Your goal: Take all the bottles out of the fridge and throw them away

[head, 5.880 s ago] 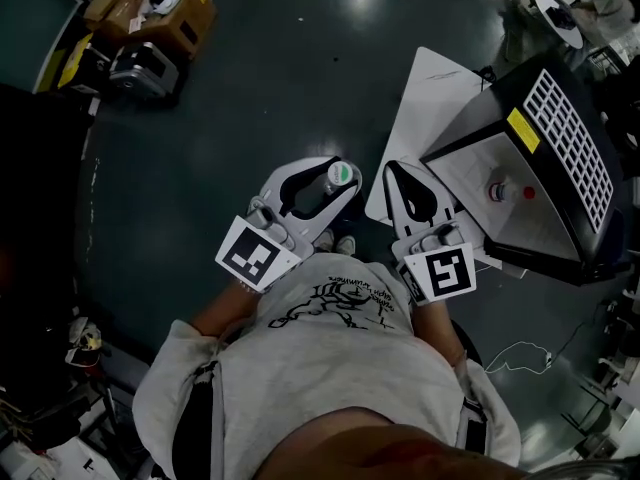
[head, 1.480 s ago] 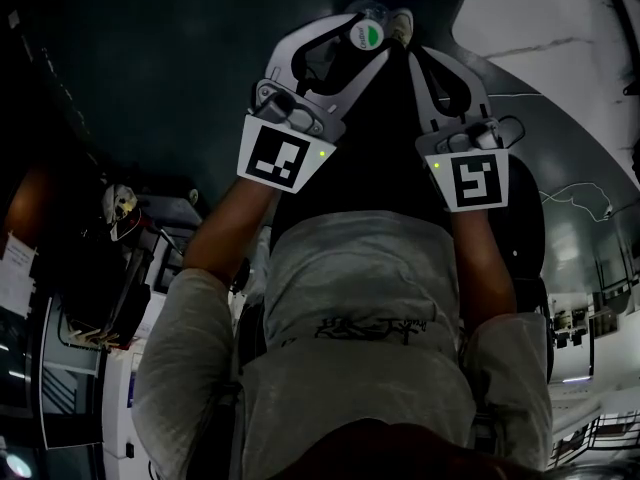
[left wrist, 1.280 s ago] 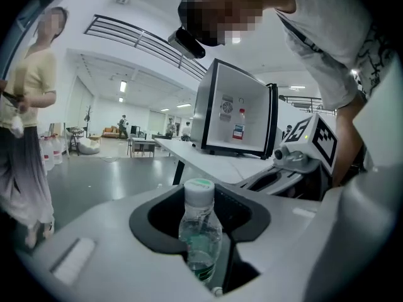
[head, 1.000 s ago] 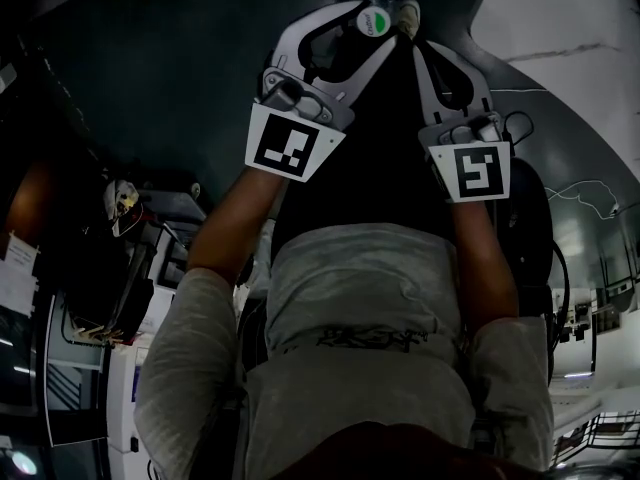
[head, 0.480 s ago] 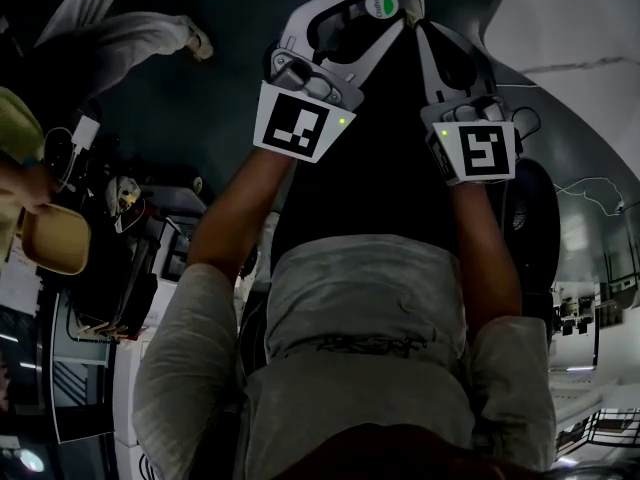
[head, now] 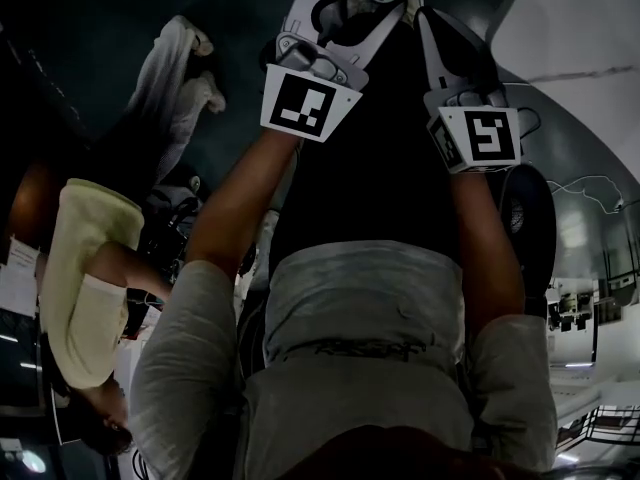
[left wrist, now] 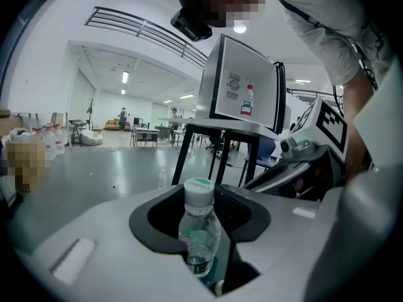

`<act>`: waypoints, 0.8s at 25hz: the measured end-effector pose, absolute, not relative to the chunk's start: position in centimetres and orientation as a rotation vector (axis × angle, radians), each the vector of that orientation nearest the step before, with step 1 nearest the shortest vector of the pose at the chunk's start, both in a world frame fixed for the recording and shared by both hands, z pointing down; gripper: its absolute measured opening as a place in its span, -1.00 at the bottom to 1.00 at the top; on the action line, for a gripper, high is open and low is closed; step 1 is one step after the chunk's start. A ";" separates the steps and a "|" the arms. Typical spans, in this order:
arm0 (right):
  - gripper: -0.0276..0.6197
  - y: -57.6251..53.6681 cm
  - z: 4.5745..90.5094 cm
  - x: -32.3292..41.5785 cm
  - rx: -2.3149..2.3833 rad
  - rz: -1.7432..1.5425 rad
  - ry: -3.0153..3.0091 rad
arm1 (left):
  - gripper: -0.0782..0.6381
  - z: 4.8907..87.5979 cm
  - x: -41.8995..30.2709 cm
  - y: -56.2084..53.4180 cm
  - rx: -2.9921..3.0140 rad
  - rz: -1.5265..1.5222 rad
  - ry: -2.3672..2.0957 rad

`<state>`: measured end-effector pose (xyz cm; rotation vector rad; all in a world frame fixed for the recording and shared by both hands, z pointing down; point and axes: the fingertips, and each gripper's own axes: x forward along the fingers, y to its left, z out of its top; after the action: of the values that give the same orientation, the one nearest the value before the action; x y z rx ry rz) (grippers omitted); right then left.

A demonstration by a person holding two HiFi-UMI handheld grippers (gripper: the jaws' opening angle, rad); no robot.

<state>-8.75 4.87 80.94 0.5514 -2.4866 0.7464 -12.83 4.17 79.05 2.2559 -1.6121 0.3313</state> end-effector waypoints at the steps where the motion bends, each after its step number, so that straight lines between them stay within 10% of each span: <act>1: -0.89 4.7 81.2 -8.6 0.554 0.743 -2.486 | -0.36 79.5 -12.8 4.1 2.244 0.328 -1.613; 20: -0.89 3.7 81.3 -8.5 0.602 0.723 -2.464 | -0.37 80.9 -13.4 3.2 2.223 0.373 -1.621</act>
<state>-8.47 3.68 81.29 0.6020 -2.4644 0.7230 -13.43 3.25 80.88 2.2230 -1.6212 0.3727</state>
